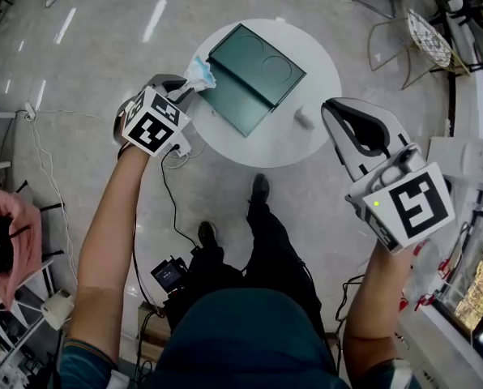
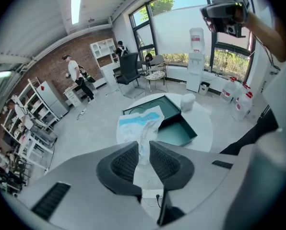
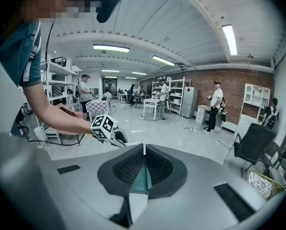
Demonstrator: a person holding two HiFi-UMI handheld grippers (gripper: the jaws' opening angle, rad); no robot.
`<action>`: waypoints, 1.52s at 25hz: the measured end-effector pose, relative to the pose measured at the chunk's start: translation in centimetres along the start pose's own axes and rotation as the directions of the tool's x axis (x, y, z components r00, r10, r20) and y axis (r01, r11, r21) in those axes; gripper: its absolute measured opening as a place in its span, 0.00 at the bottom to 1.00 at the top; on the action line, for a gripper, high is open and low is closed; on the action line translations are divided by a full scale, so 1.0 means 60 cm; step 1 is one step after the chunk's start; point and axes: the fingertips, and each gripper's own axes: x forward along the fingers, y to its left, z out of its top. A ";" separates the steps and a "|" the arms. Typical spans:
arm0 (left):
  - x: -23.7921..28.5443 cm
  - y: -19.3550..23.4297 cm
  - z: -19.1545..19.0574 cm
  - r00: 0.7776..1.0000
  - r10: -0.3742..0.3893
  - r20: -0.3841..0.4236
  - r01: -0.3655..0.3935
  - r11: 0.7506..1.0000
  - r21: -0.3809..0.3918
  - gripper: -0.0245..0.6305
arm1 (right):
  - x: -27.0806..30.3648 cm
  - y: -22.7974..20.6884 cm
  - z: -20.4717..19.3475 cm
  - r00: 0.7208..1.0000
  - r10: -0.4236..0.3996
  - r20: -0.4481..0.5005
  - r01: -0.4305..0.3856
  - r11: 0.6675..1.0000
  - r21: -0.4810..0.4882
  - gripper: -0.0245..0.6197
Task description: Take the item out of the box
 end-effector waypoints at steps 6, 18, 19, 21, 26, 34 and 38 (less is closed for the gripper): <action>-0.148 -0.009 0.043 0.993 0.058 0.102 -0.058 0.998 0.000 0.17 | -0.044 0.057 0.057 0.999 -0.001 0.043 0.002 0.999 -0.033 0.10; -0.434 -0.022 0.069 0.949 0.160 0.270 -0.166 0.986 0.000 0.17 | -0.106 0.176 0.165 0.993 -0.003 0.119 0.015 0.995 -0.098 0.10; -0.457 -0.025 0.070 0.944 0.169 0.283 -0.176 0.984 -0.001 0.17 | -0.112 0.186 0.174 0.992 -0.002 0.124 0.015 0.995 -0.104 0.10; -0.508 -0.035 0.069 0.933 0.187 0.306 -0.195 0.981 -0.006 0.17 | -0.128 0.210 0.192 0.991 0.001 0.134 0.015 0.993 -0.114 0.10; -0.635 -0.051 0.046 0.899 0.235 0.369 -0.241 0.970 -0.031 0.17 | -0.155 0.277 0.239 0.988 0.003 0.152 0.020 0.988 -0.152 0.10; -0.774 -0.104 0.086 0.845 0.305 0.440 -0.332 0.943 -0.015 0.17 | -0.220 0.307 0.282 0.981 0.024 0.190 0.014 0.981 -0.194 0.10; -0.848 -0.127 0.074 0.814 0.317 0.487 -0.356 0.934 -0.013 0.17 | -0.232 0.357 0.312 0.975 0.045 0.215 0.001 0.978 -0.210 0.10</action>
